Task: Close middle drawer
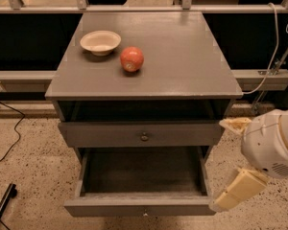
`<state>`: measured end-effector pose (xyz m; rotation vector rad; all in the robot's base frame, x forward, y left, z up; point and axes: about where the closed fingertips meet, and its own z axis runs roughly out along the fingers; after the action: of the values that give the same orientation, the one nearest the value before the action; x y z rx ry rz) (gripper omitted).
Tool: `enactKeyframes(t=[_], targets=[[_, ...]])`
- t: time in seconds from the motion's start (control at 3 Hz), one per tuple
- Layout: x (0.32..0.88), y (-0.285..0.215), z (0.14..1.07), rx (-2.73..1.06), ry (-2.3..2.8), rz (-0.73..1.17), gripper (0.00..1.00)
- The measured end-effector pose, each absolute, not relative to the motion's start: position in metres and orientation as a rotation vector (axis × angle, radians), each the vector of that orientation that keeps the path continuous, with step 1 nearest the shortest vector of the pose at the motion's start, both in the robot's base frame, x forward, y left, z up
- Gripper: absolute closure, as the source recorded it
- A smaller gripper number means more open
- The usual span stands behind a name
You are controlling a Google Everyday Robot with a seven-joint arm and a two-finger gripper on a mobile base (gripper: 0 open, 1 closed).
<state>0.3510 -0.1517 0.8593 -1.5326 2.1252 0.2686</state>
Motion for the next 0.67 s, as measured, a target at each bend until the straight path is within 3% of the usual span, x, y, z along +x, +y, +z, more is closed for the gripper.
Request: enactKeyframes(t=[0.67], targets=[[0.354, -0.154, 0.838, -1.519, 2.094, 0.266, 0.0]])
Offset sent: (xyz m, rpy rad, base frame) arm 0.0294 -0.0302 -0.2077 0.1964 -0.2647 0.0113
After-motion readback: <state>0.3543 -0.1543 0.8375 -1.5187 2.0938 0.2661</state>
